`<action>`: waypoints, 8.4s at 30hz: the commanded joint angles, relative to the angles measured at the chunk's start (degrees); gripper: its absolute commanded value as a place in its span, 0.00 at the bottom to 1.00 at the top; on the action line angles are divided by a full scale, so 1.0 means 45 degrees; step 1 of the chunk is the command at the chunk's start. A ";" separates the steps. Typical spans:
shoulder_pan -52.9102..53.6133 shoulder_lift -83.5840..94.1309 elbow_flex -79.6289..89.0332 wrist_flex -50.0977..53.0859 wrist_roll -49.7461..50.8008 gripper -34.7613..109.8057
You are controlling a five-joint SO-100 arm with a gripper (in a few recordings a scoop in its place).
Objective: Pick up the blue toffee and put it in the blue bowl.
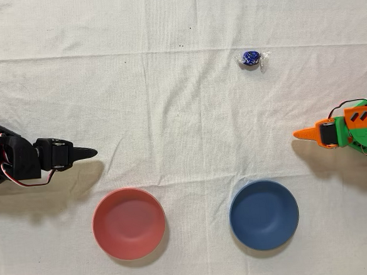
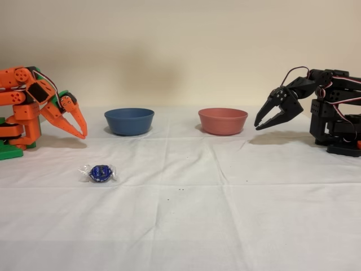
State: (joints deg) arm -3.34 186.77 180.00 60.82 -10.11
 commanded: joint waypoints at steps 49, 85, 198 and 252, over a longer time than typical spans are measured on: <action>0.0137 0.0078 -0.0215 0.0254 0.0000 0.24; 0.4668 -1.0684 -1.1191 0.1465 0.2598 0.24; 0.7637 -2.5449 -1.8945 -0.0508 0.0703 0.47; -0.2227 -1.8027 -1.8359 0.2656 0.0039 0.29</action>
State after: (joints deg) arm -8.00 101.69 102.48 71.89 -9.76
